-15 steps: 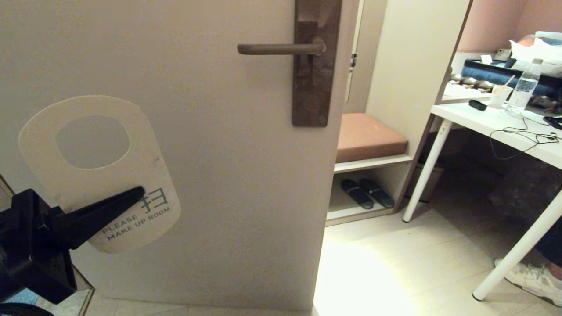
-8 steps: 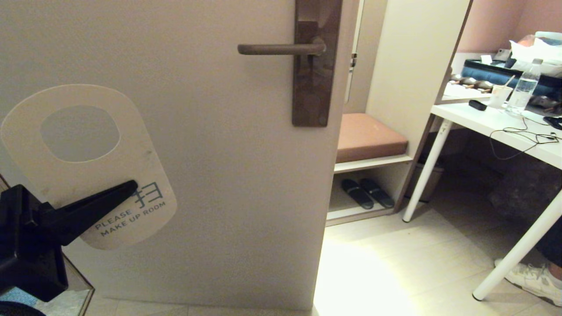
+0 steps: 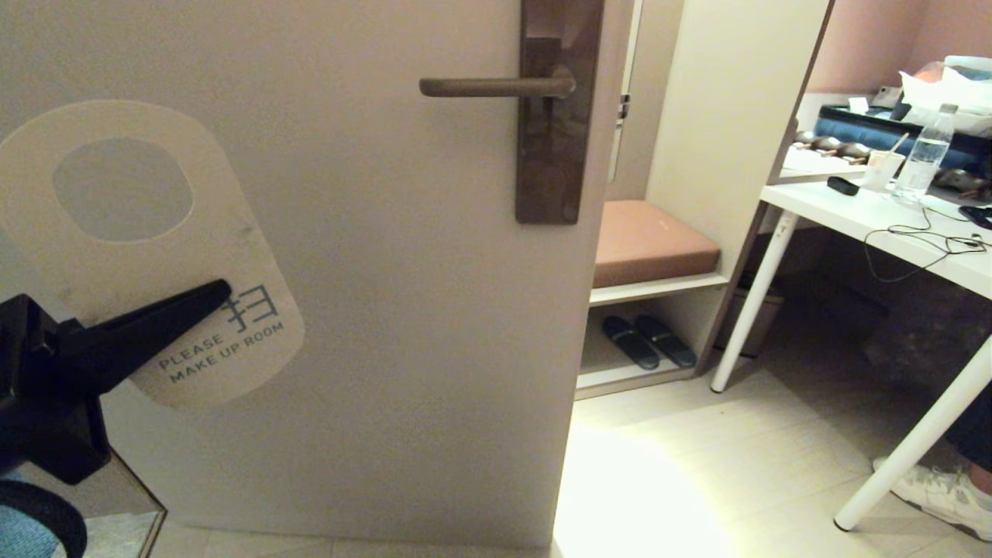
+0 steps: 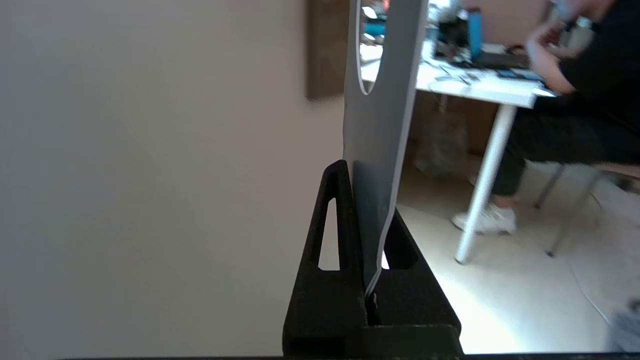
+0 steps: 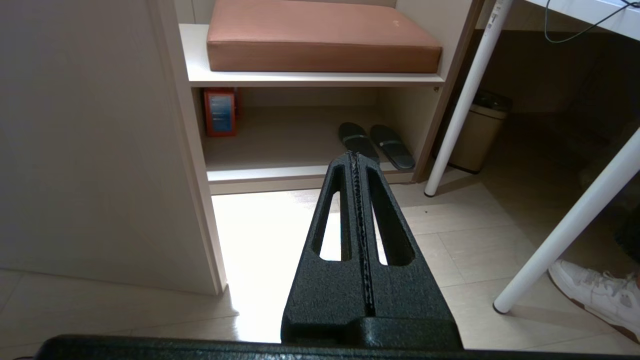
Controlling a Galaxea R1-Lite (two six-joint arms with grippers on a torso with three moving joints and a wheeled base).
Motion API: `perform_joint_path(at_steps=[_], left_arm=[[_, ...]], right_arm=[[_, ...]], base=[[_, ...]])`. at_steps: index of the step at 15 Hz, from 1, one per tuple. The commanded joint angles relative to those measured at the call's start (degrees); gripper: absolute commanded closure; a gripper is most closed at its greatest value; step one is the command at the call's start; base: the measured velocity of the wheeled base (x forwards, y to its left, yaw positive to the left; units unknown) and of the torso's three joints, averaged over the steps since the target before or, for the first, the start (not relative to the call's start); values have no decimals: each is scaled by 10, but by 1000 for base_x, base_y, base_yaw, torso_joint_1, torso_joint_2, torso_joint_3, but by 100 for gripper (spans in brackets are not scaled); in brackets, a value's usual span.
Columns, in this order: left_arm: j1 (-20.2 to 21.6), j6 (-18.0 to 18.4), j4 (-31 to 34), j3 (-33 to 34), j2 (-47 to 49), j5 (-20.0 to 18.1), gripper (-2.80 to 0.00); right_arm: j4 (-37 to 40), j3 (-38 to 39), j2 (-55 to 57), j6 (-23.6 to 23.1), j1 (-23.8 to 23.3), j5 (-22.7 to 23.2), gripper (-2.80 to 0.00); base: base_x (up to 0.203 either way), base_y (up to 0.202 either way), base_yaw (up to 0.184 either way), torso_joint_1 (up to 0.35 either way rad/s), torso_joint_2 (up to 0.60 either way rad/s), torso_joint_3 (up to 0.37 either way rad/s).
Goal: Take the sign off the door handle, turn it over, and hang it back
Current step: Hang the sign back with the other side facing out
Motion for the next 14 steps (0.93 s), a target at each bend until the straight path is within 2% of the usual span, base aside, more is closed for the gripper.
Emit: perform_joint_path(at_steps=[1,4,6,9,14], left_arm=[[6,-1,-2,-31,25,5,0],[7,7,-1,-70,60,17,0],[4,21,1,-85,76,44,0],[-22,46,1,-93,91,73,0],[-22,48,0,-89,104,81,0]], right_arm=[[0,0,0,0,0,1,0],[0,0,0,0,0,0,0],[0,0,0,0,0,1,0],[0,0,0,0,0,1,0],[0,0,0,0,0,0,0]], base=[[0,0,0,0,0,0],[0,0,0,0,0,0],[0,0,0,0,0,0],[0,0,0,0,0,0],[0,0,0,0,0,0]])
